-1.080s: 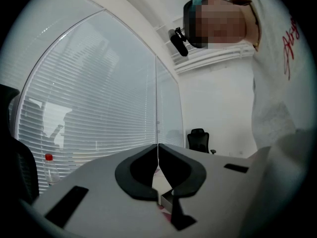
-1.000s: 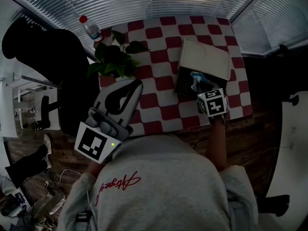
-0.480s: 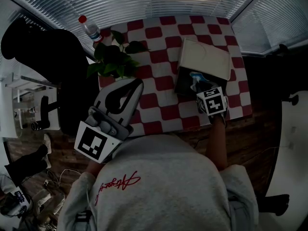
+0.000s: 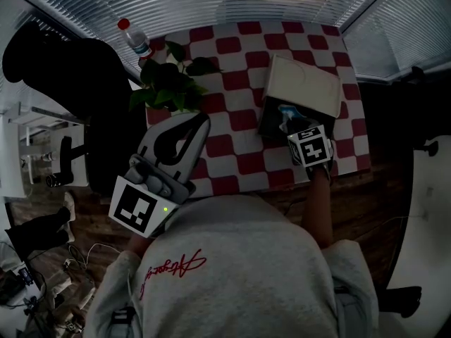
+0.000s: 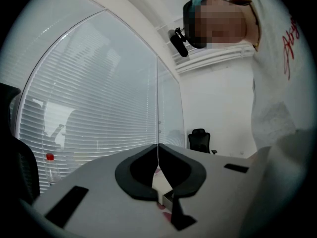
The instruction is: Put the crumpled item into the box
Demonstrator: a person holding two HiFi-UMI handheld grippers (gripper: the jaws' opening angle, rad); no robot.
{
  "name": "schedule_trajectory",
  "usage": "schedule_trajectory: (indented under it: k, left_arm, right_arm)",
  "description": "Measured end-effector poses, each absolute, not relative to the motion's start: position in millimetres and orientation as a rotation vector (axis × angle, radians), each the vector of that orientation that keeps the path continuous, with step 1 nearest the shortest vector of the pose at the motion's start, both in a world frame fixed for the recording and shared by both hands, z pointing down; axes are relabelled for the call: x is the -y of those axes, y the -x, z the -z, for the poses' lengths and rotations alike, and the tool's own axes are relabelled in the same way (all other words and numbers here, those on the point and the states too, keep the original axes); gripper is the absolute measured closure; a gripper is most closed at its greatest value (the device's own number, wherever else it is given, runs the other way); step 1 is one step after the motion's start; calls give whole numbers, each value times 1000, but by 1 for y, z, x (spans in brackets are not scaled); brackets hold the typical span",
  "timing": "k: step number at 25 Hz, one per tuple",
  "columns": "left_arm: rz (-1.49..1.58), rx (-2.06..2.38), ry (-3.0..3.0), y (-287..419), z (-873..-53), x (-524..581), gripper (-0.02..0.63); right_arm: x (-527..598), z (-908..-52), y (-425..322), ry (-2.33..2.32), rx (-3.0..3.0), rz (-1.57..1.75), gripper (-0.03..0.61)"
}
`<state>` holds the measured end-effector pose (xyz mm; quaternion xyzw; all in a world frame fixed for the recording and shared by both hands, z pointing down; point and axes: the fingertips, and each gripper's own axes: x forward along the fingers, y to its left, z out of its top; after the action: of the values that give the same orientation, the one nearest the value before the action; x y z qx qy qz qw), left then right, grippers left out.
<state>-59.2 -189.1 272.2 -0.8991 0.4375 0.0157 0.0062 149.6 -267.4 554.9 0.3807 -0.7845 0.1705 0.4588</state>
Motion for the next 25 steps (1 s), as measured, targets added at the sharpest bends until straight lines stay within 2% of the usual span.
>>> schedule_trajectory:
  k: [25]
  left_arm:
    - [-37,-1386,2804,58,-273,189,595]
  right_arm:
    - [272,-564,-152,-908,1925,-427,535]
